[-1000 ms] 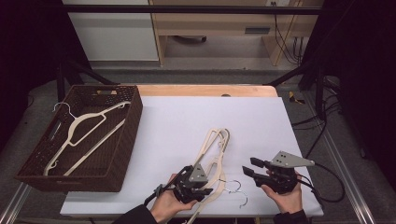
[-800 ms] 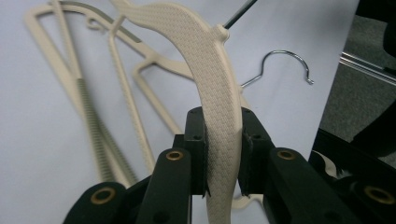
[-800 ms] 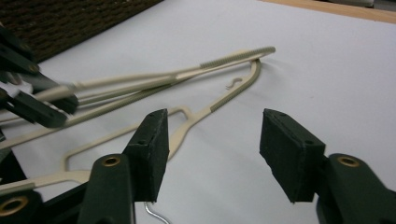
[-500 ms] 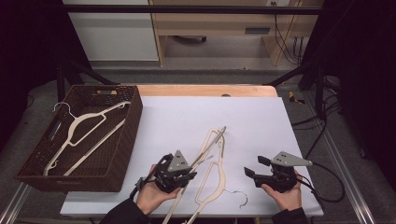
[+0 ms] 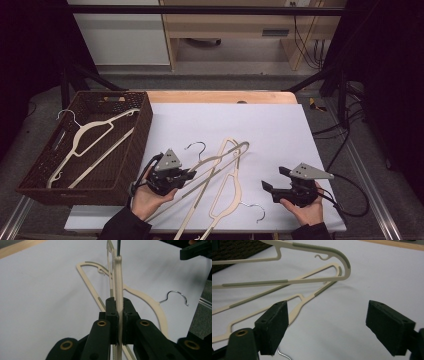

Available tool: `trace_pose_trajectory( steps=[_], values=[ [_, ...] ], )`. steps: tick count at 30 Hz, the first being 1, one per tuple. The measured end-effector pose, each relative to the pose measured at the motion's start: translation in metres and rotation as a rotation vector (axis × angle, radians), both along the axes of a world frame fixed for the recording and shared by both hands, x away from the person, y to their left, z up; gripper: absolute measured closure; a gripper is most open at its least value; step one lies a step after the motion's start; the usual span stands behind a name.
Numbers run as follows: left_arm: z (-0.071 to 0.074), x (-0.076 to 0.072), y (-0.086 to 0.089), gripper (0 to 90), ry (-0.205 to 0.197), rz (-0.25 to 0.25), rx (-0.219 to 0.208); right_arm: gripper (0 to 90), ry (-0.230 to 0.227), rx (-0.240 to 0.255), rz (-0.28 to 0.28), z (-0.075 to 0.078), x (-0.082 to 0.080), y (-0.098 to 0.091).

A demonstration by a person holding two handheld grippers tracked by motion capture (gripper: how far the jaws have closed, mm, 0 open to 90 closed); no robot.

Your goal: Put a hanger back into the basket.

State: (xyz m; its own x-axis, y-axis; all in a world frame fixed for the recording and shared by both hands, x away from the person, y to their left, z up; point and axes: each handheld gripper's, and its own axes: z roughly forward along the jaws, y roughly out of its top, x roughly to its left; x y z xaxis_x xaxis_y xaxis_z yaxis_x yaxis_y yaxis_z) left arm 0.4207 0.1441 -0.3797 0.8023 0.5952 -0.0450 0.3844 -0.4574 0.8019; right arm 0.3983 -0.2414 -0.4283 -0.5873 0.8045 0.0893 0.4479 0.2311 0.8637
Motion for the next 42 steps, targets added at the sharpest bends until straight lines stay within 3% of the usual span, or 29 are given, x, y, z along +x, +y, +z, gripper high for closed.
trace_pose_trajectory(
  steps=[17, 29, 33, 42],
  values=[
    [0.053, -0.011, 0.038, 86.1, -0.09, 0.0, -0.092, 12.9, -0.04, 0.026, -0.02, 0.005, -0.002, -0.009],
    [0.101, -0.017, 0.061, 86.1, -0.162, -0.018, -0.089, 9.5, -0.042, 0.025, -0.018, 0.004, -0.003, -0.008],
    [0.118, -0.011, 0.072, 86.1, -0.17, -0.024, -0.094, 9.4, -0.047, 0.017, -0.022, 0.005, -0.003, -0.009],
    [0.134, 0.013, 0.1, 86.1, -0.158, -0.002, -0.095, 9.3, -0.048, 0.029, -0.025, 0.005, -0.004, -0.009]
  ],
)
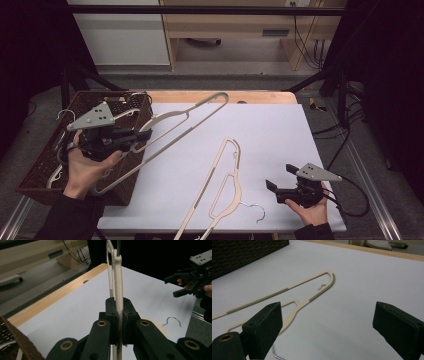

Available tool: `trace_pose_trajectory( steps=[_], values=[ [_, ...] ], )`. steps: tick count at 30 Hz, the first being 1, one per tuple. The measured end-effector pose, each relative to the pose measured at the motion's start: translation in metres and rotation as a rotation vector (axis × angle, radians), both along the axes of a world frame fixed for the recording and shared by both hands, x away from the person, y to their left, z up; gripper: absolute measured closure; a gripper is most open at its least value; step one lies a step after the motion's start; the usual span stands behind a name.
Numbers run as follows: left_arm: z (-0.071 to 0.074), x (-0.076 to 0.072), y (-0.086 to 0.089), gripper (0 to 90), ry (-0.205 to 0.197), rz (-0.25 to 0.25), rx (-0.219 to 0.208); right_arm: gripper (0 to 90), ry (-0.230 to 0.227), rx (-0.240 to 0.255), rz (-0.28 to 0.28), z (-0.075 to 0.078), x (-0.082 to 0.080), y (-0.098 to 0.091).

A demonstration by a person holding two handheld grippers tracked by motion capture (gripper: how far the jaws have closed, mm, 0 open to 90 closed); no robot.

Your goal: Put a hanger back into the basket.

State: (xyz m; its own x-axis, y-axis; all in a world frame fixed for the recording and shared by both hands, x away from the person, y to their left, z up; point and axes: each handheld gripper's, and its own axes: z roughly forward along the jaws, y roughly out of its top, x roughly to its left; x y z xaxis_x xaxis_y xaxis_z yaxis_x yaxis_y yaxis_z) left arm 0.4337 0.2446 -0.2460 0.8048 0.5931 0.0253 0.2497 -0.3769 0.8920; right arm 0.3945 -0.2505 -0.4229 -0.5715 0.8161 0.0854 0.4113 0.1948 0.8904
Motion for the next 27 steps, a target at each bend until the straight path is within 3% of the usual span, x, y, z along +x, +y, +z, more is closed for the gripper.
trace_pose_trajectory(
  steps=[9, 16, 27],
  values=[
    [0.001, 0.026, 0.038, 86.1, -0.008, 0.04, 0.024, 9.2, 0.002, -0.014, -0.005, -0.001, 0.001, 0.0],
    [-0.005, 0.038, 0.064, 86.1, -0.006, 0.071, 0.028, 9.0, 0.003, -0.021, -0.002, -0.001, 0.001, 0.001],
    [-0.02, 0.055, 0.114, 86.0, 0.032, 0.148, 0.025, 8.9, 0.001, -0.025, -0.008, -0.001, 0.001, 0.0]
  ],
)
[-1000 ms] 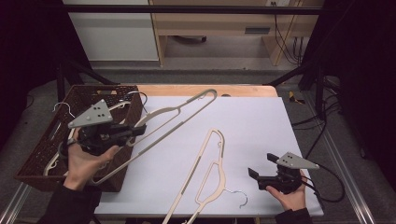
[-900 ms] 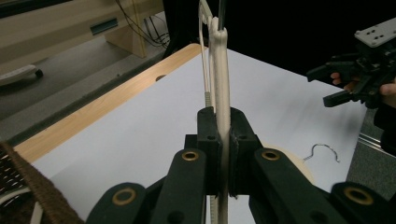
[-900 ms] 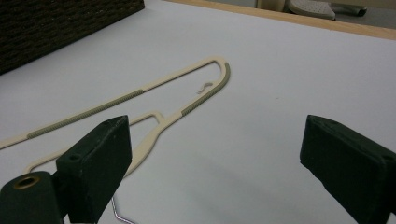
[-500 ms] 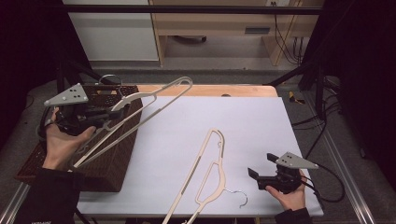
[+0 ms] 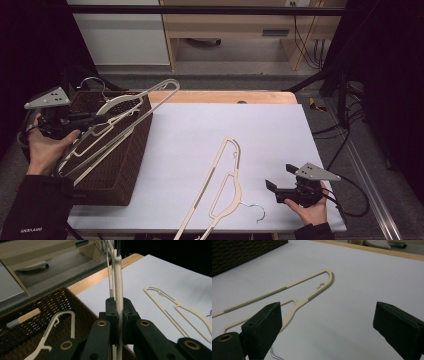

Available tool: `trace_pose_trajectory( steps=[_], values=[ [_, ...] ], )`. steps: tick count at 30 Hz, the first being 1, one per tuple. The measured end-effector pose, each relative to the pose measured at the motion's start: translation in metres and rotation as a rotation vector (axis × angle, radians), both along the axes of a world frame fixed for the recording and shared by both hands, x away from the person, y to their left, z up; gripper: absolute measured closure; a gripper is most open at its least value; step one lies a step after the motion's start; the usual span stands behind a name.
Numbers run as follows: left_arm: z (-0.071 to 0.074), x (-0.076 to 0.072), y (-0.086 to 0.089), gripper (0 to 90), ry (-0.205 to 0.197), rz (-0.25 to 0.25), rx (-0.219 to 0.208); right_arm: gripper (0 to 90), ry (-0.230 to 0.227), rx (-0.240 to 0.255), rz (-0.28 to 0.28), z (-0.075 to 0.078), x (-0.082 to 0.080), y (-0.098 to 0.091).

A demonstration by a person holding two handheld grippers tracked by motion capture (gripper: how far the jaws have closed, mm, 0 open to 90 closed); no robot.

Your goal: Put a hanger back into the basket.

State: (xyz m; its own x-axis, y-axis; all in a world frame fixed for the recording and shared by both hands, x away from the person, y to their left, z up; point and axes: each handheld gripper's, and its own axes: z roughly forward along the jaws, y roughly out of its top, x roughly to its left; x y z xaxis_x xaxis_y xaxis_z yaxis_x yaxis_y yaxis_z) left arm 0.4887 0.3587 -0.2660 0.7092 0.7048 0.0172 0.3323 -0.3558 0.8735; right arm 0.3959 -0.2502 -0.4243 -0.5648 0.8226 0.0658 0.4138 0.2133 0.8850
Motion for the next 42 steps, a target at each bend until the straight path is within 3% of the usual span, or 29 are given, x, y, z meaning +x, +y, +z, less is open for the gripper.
trace_pose_trajectory(
  steps=[3, 13, 24, 31, 37, 42],
  values=[
    [-0.004, 0.004, 0.012, 86.0, 0.013, 0.02, 0.023, 8.8, 0.0, -0.003, 0.003, 0.0, 0.0, 0.0],
    [-0.02, 0.007, 0.054, 86.0, 0.046, 0.087, -0.013, 8.7, 0.002, -0.002, 0.0, -0.001, 0.001, 0.0],
    [-0.034, 0.005, 0.083, 86.0, 0.071, 0.141, -0.028, 8.6, 0.007, -0.006, -0.004, -0.002, 0.001, 0.0],
    [-0.041, 0.007, 0.089, 86.0, 0.091, 0.155, -0.032, 8.5, 0.01, -0.01, -0.003, -0.003, 0.002, 0.001],
    [-0.049, 0.011, 0.083, 86.0, 0.125, 0.155, 0.017, 8.5, 0.011, -0.012, -0.003, -0.003, 0.002, 0.001],
    [-0.063, 0.014, 0.078, 85.8, 0.157, 0.156, -0.001, 8.5, 0.009, -0.008, 0.0, -0.003, 0.002, 0.0]
  ],
)
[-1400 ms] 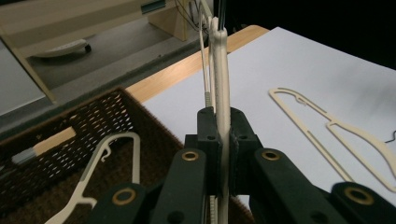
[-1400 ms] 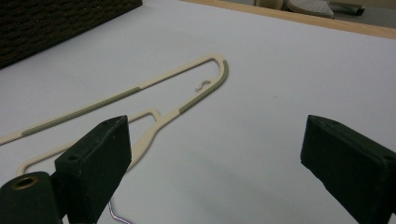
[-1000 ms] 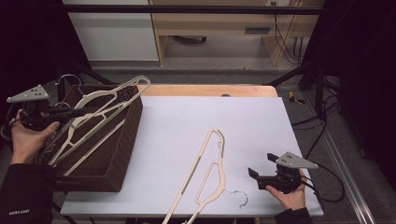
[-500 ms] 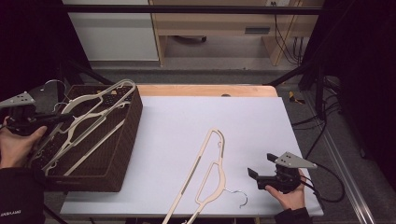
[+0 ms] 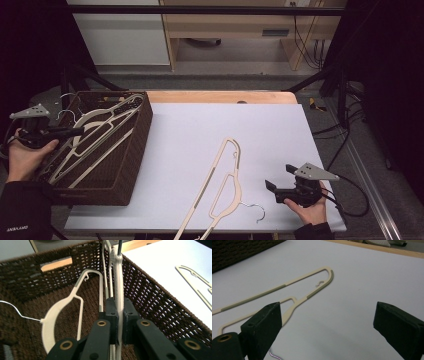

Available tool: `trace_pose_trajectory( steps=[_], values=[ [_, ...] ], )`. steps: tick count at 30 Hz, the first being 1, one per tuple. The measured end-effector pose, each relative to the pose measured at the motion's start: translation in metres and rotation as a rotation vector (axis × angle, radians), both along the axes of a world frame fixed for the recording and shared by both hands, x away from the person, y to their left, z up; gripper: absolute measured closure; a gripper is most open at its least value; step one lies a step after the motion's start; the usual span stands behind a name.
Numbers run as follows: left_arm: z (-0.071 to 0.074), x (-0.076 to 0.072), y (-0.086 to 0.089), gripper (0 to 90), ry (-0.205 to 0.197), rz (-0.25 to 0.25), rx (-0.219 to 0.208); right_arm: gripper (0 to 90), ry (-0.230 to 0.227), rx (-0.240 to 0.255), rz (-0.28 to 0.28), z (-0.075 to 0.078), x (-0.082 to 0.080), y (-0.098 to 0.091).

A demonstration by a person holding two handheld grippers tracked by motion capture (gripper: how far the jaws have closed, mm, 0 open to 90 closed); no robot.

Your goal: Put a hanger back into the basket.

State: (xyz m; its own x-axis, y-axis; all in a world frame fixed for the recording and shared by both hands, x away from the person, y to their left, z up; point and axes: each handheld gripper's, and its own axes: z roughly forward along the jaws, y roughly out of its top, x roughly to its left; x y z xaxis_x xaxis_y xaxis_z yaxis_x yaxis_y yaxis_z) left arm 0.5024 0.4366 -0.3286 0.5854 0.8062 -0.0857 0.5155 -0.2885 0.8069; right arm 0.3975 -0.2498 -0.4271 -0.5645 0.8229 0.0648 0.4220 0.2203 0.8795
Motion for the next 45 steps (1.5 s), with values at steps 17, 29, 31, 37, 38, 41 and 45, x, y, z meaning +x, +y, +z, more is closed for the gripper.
trace_pose_trajectory(
  steps=[17, 29, 31, 37, 38, 41, 45],
  values=[
    [-0.049, 0.011, 0.002, 78.8, 0.141, 0.234, 0.082, 8.5, -0.004, -0.004, 0.003, 0.002, 0.002, 0.002],
    [-0.033, -0.014, -0.001, 60.3, 0.026, 0.287, 0.045, 8.3, -0.033, 0.005, 0.016, 0.017, 0.01, 0.01],
    [-0.029, -0.018, -0.007, 56.6, -0.001, 0.284, 0.043, 8.3, -0.044, 0.004, 0.02, 0.019, 0.012, 0.011],
    [-0.018, -0.031, -0.033, 44.8, -0.097, 0.216, -0.022, 8.5, -0.059, 0.028, 0.029, 0.026, 0.017, 0.016],
    [-0.017, -0.033, -0.038, 41.6, -0.108, 0.194, -0.036, 8.5, -0.06, 0.032, 0.03, 0.027, 0.018, 0.016],
    [-0.013, -0.039, -0.054, 32.2, -0.156, 0.158, -0.053, 8.5, -0.062, 0.043, 0.04, 0.027, 0.019, 0.016],
    [-0.011, -0.046, -0.072, 22.9, -0.18, 0.103, -0.095, 8.4, -0.051, 0.052, 0.043, 0.025, 0.019, 0.016]
  ],
)
